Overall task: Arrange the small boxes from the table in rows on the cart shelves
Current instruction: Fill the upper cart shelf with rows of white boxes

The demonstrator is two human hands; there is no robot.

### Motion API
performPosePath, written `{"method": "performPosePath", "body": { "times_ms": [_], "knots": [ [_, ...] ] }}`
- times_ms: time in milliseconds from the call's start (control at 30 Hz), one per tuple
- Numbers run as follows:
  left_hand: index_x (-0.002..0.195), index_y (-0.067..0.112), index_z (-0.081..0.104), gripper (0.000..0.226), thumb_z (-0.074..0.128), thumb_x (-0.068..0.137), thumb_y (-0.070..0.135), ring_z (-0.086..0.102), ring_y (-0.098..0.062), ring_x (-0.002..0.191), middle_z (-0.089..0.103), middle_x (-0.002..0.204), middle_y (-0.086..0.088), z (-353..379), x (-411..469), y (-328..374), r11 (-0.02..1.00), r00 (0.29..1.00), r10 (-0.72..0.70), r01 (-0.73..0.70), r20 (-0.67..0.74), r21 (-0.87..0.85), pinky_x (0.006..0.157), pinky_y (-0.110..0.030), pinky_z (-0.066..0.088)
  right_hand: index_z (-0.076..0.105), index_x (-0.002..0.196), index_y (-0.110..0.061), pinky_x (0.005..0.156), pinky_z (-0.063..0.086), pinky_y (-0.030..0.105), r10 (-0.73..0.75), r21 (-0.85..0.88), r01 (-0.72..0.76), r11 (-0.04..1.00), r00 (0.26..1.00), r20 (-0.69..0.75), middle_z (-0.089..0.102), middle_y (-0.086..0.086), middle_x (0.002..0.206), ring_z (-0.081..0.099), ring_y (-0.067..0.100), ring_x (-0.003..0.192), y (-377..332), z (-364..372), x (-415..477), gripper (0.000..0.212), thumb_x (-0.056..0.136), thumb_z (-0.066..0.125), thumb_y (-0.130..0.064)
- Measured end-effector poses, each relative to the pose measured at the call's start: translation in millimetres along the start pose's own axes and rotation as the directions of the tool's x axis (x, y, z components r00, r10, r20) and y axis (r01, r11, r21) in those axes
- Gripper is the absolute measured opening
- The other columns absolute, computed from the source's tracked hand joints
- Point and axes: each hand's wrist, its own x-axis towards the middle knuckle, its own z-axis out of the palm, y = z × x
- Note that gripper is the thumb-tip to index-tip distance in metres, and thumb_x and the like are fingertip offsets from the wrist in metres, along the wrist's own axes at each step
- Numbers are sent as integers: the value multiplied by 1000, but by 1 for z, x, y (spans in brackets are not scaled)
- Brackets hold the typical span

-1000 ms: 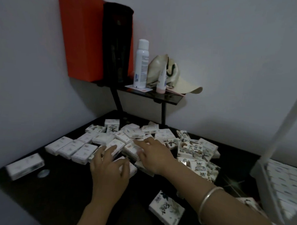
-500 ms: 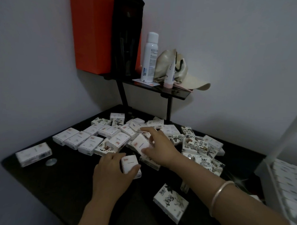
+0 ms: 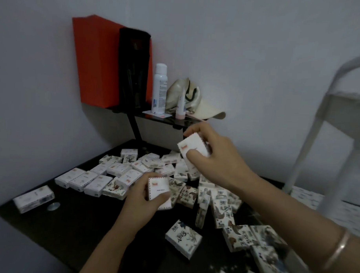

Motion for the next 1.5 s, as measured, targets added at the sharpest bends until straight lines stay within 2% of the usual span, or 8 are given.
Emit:
{"method": "performPosePath", "body": {
  "times_ms": [167, 333, 500, 633, 767, 967, 1233, 1500],
  "knots": [
    [93, 34, 64, 28, 51, 94, 9, 64, -20, 79, 64, 93, 4, 39, -12, 100, 993, 975, 120, -116, 188, -35, 69, -35, 54, 55, 97, -26, 59, 51, 37, -125, -74, 112, 991, 971, -202, 64, -7, 79, 60, 8, 67, -43, -75, -16, 17, 83, 58, -35],
    [87, 29, 72, 33, 49, 92, 6, 65, -29, 95, 69, 102, -9, 86, -19, 202, 936, 903, 332, -281, 273, -211, 76, -39, 52, 56, 96, -25, 64, 51, 42, -236, -177, 184, 967, 907, -350, 64, 0, 81, 61, 16, 72, -80, -164, -42, 15, 87, 58, -36],
    [96, 23, 67, 18, 58, 92, 8, 66, -1, 77, 72, 90, 3, 143, -22, 277, 797, 748, 603, -555, 278, -238, 58, -11, 47, 54, 86, -27, 66, 49, 26, -159, -223, 63, 973, 882, -445, 66, -8, 86, 64, 8, 80, -81, -260, -59, 16, 86, 67, -36],
    [102, 26, 67, 16, 62, 91, 15, 64, 0, 83, 70, 94, 9, 181, -11, 312, 718, 680, 696, -665, 232, -205, 61, -11, 48, 58, 93, -23, 66, 45, 30, 27, -45, -58, 997, 859, -511, 73, -4, 83, 59, 13, 76, -55, -328, -66, 18, 85, 70, -35],
    [103, 28, 67, 17, 67, 88, 21, 63, 1, 79, 68, 97, 10, 215, 11, 335, 690, 646, 718, -711, 258, -139, 64, -16, 51, 59, 109, -20, 70, 51, 30, 168, -43, -218, 975, 849, -500, 73, 2, 97, 65, 17, 89, -21, -375, -63, 32, 82, 72, -31],
    [107, 24, 63, 28, 73, 82, 17, 69, -18, 87, 69, 100, -4, 260, 51, 359, 744, 679, 627, -667, 381, -35, 77, -38, 60, 62, 95, -13, 69, 58, 26, 301, -263, -436, 860, 852, -428, 70, 2, 100, 70, 19, 83, 38, -411, -43, 20, 82, 75, -18],
    [113, 13, 58, 30, 66, 85, 5, 67, -20, 88, 64, 106, -7, 307, 93, 395, 689, 677, 508, -690, 532, 221, 66, -26, 60, 63, 90, -23, 74, 58, 33, 383, -501, -512, 698, 857, -344, 65, 1, 99, 67, 20, 76, 84, -406, -21, 19, 79, 78, -26],
    [107, 14, 58, 26, 66, 86, 1, 64, -23, 96, 60, 111, -7, 347, 107, 429, 465, 541, 446, -821, 713, 332, 65, -26, 61, 68, 96, -17, 66, 57, 19, 539, -189, -579, 793, 812, -226, 65, 6, 98, 65, 13, 81, 104, -387, -22, 19, 80, 78, -20]
  ]
}}
